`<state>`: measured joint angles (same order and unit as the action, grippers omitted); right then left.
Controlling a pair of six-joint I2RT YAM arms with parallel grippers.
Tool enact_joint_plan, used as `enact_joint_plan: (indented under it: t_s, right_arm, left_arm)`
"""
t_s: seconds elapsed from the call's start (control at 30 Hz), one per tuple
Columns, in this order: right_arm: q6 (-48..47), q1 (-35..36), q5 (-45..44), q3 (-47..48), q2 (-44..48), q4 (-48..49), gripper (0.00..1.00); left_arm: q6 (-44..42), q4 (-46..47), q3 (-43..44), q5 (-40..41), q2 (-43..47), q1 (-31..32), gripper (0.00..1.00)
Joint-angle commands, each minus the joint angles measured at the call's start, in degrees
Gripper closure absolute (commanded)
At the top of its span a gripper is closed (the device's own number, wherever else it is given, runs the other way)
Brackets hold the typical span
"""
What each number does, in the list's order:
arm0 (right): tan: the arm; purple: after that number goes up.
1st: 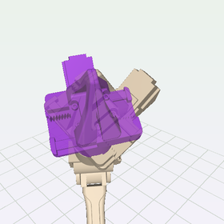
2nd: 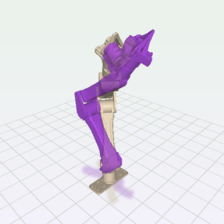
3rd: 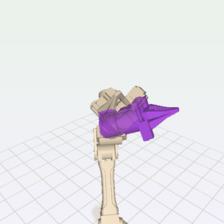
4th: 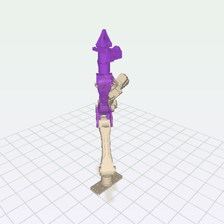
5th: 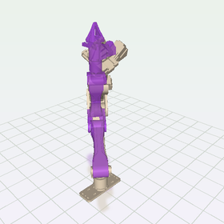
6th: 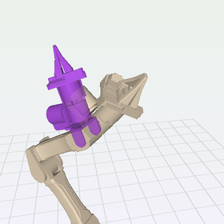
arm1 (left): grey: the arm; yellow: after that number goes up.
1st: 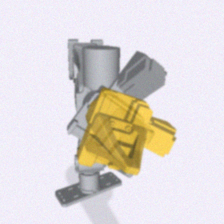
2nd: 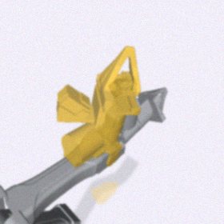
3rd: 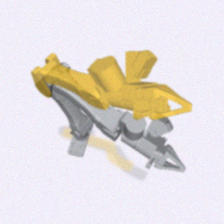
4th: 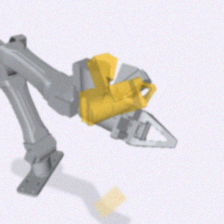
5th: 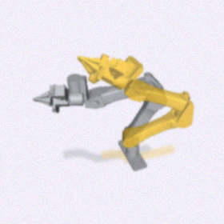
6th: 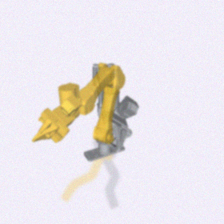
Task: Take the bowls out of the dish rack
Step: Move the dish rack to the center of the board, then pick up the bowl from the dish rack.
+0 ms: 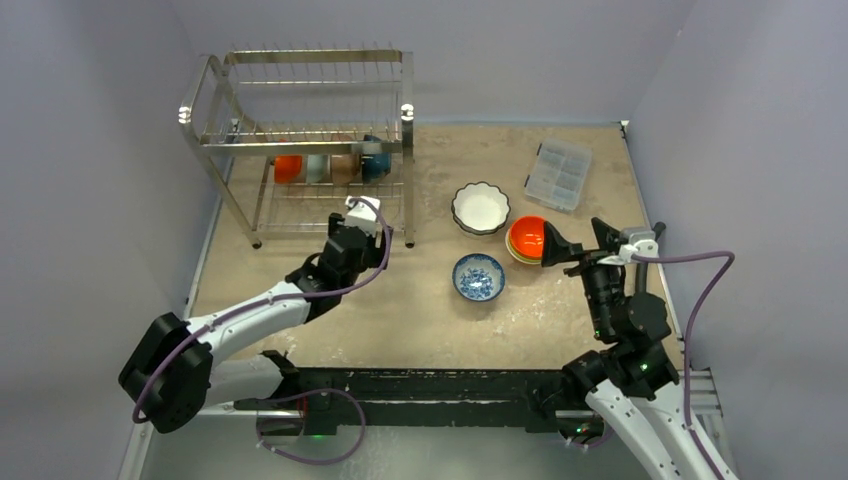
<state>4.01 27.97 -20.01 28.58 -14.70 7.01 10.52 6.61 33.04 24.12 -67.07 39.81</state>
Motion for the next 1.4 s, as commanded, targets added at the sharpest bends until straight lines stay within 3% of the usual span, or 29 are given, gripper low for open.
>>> enact_joint_plan:
  t_s: [0.0, 0.37, 0.53, 0.93, 1.37]
  right_arm:
    - [0.4, 0.08, 0.72, -0.19, 1.06, 1.58, 0.01]
    - [0.3, 0.13, 0.5, -0.63, 2.05, 1.52, 0.01]
    - [0.33, 0.18, 0.34, -0.8, 1.96, 1.74, 0.01]
    - [0.03, 0.16, 0.06, -0.9, 0.83, 1.8, 0.01]
    - [-0.12, 0.16, 0.24, -0.54, -0.37, 1.79, 0.01]
  left_arm:
    - [4.94, 13.68, -0.14, 13.83, -2.11, -0.28, 0.22]
    - [-0.55, 24.07, 9.06, 22.87, -19.3, -1.8, 0.2]
    - [-2.56, 24.87, 13.2, 21.44, -25.23, -4.81, 0.19]
    - [-6.13, 27.63, 17.81, 17.83, -31.81, -9.13, 0.19]
    - [-6.47, 26.06, 23.2, 16.86, -34.68, -9.28, 0.18]
